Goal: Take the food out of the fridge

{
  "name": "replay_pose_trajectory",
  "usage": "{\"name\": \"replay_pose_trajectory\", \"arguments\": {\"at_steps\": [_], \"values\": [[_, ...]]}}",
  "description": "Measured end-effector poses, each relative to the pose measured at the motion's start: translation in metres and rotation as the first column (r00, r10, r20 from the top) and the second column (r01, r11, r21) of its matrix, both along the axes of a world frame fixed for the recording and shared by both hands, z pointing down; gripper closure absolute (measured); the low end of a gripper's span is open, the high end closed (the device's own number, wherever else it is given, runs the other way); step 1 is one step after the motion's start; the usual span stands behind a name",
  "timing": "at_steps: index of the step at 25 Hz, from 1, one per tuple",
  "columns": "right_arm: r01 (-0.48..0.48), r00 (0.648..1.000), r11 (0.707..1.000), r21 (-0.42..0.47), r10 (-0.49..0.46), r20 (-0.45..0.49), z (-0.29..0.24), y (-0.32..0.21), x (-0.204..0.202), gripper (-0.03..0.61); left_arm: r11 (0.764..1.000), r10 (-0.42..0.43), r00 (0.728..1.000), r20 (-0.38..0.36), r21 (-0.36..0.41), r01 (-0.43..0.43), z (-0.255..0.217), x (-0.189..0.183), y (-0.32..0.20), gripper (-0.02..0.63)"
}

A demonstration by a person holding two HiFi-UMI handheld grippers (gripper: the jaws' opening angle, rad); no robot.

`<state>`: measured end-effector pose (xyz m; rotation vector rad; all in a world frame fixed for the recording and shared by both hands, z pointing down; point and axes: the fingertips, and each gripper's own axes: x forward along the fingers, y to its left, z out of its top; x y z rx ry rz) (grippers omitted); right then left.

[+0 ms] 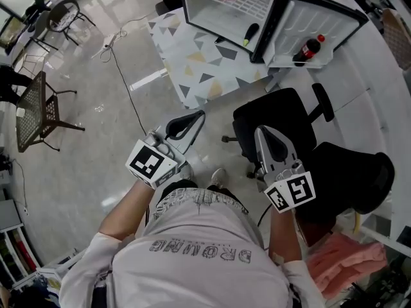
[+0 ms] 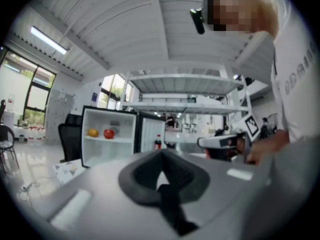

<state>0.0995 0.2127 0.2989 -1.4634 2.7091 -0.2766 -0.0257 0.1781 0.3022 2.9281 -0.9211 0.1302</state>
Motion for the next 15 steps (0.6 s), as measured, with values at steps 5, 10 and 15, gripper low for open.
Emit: {"name": "replay_pose_trajectory", "arguments": {"at_steps": [5, 10, 15], "values": [[0.023, 1.0, 1.0, 0.005, -0.023, 0.0, 0.003, 0.005, 0.012, 0.581, 1.0, -0.028, 1.0, -0.003, -0.007, 0.028, 0.007, 0.009, 0.008, 0.607], [0.036, 0.999, 0.999, 0.0, -0.036, 0.006, 0.01, 0.009, 0.019, 0.581, 0.999, -0.049, 0.999, -0.004, 0.001, 0.049, 0.007, 0.014, 0.011, 0.606], [0.032, 0.999, 0.999, -0.011, -0.032, 0.014, 0.017, 0.002, 0.026, 0.581, 0.998, -0.06, 0.998, 0.007, 0.004, 0.06, 0.009, 0.015, 0.006, 0.607]]}}
